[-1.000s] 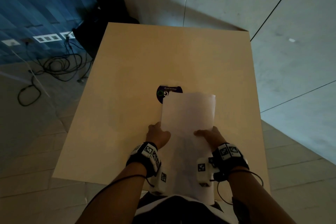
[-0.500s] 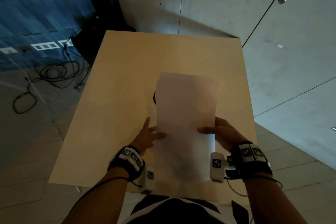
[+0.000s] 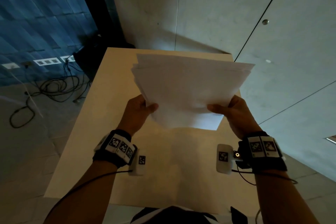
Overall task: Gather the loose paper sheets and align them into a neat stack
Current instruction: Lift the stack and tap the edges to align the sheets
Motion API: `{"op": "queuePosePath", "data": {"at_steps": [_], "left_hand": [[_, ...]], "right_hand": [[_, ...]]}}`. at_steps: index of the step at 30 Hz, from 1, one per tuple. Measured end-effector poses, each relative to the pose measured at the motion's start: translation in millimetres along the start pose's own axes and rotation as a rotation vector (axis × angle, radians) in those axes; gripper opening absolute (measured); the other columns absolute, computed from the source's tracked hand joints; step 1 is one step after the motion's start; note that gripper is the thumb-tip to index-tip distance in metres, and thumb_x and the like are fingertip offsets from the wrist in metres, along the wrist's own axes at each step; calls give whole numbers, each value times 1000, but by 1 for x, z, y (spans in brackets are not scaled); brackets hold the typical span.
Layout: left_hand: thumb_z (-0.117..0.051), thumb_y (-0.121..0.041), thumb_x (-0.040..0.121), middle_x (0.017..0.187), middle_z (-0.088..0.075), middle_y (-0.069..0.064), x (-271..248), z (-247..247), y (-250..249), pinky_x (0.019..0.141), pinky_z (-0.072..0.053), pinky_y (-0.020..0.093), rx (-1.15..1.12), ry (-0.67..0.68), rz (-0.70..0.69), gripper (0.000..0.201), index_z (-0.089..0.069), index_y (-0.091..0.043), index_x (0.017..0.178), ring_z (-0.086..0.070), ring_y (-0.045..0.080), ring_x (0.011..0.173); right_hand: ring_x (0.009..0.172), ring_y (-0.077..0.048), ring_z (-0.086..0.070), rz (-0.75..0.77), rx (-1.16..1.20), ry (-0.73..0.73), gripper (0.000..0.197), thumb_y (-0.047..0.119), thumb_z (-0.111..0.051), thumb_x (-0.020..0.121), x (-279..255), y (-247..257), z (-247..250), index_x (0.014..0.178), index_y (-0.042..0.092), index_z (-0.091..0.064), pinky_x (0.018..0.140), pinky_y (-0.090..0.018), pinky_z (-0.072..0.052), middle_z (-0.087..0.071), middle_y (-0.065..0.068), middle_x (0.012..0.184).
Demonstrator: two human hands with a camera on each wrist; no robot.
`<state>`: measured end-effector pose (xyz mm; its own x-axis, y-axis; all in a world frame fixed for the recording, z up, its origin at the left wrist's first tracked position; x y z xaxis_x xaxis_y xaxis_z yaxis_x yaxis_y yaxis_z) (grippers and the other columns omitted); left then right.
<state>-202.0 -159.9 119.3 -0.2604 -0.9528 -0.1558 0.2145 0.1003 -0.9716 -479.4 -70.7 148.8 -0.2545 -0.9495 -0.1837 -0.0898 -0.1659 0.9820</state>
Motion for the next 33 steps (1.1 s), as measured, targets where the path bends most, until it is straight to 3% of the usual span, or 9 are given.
{"op": "queuePosePath", "data": {"at_steps": [7, 10, 14, 19, 22, 25, 27, 30, 33], "left_hand": [[-65, -7, 87, 110, -65, -2, -8, 5, 10, 74, -50, 3, 70, -117, -24, 38, -60, -8, 125, -61, -8, 89], [-64, -16, 90, 120, -64, 1, -11, -2, 26, 94, -54, 32, 97, -76, 12, 44, -54, -13, 132, -63, 15, 108], [-61, -22, 92, 115, -68, 4, -12, -3, 29, 94, -52, 49, 170, -97, 12, 33, -60, -14, 124, -64, 23, 107], [-61, -24, 91, 120, -67, 2, -10, 1, 13, 95, -52, 33, 170, -110, -67, 39, -58, -14, 129, -62, 17, 111], [-60, -24, 92, 124, -62, -3, -14, -1, 14, 95, -49, 23, 173, -110, -68, 46, -50, -18, 137, -58, 13, 115], [-59, -23, 93, 138, -53, -1, -15, -12, 32, 104, -46, 38, 185, -63, 22, 61, -32, -23, 148, -52, 19, 126], [-60, -21, 91, 143, -49, 1, -17, -17, 38, 106, -44, 46, 164, -63, 54, 68, -25, -25, 150, -49, 23, 130], [-64, -23, 88, 134, -51, -6, -18, -19, 32, 102, -47, 42, 73, -115, 33, 70, -27, -36, 145, -52, 19, 125], [-70, -30, 83, 132, -54, -5, -18, -18, 19, 97, -51, 35, -28, -172, -14, 63, -36, -36, 136, -55, 13, 120]], "right_hand": [[90, -13, -74, 0, 23, -121, 37, -8, -72, 78, 3, -27, -3, 107, 15, -70, 82, -27, -58, -76, 1, 99], [94, -15, -69, -46, -61, -146, 33, -1, -70, 84, 2, -57, -6, 112, 16, -66, 90, -36, -54, -72, 2, 102], [92, -4, -65, -57, -106, -160, 30, 3, -66, 89, -4, -67, -11, 112, 21, -64, 79, -21, -50, -69, 13, 98], [90, -5, -68, -33, -90, -180, 25, 5, -67, 88, -5, -48, -2, 100, 26, -67, 77, -18, -52, -72, 9, 97], [98, -8, -67, -30, -116, -189, 26, 10, -67, 90, -7, -45, -1, 110, 27, -65, 83, -25, -53, -72, 6, 105], [115, -14, -62, -56, -153, -163, 44, 13, -67, 89, -9, -58, -8, 130, 25, -55, 98, -34, -49, -66, 2, 125], [116, -6, -59, -73, -139, -145, 54, 13, -68, 89, -12, -64, -15, 136, 27, -46, 100, -30, -48, -62, 4, 129], [112, 1, -58, -97, -81, -156, 57, 17, -71, 87, -13, -64, -20, 133, 30, -41, 99, -29, -48, -60, 10, 123], [115, -5, -60, -66, -21, -193, 60, 30, -73, 85, -13, -52, -21, 135, 26, -40, 99, -31, -49, -60, 10, 124]]}}
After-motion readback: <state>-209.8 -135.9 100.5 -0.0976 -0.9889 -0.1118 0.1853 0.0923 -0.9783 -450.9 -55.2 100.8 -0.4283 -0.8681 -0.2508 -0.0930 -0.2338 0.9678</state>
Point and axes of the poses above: each hand's wrist, its own x-axis towards the middle knuckle, its own z-axis out of the back of the hand, y = z × x, the point moved 10 cm from there along x, towards the middle knuckle
